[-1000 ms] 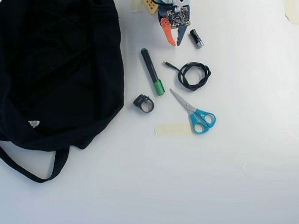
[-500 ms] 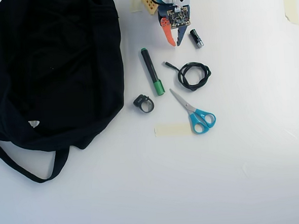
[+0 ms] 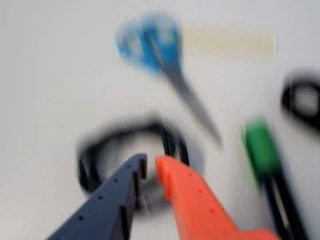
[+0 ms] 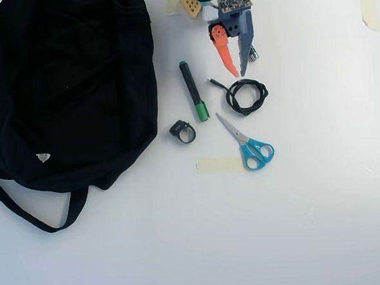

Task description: Put the bike light into the black bag

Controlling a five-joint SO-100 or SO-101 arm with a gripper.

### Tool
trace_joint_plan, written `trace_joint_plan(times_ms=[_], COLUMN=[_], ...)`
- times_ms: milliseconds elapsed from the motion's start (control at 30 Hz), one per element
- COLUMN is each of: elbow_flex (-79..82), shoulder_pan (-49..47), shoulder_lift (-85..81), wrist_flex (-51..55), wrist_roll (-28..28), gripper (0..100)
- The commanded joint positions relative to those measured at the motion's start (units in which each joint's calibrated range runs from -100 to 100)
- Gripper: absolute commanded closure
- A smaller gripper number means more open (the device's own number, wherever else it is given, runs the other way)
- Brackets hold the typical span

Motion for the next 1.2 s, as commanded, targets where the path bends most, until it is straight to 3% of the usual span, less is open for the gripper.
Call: trace_joint_plan(times_ms=[0,300,833,1167], elbow_flex=[-10.2,-33.6,-85.7,-87.8], shoulder_pan=[-0.7,0.5,6.4,9.1], shoulder_lift=[9.5,36.2,77.9,80.2], wrist_flex=[-12.1,-24.4,-24.2,-22.3], wrist_roll=[-0.1,0.5,0.6,0.5], gripper=[98,98,98,98])
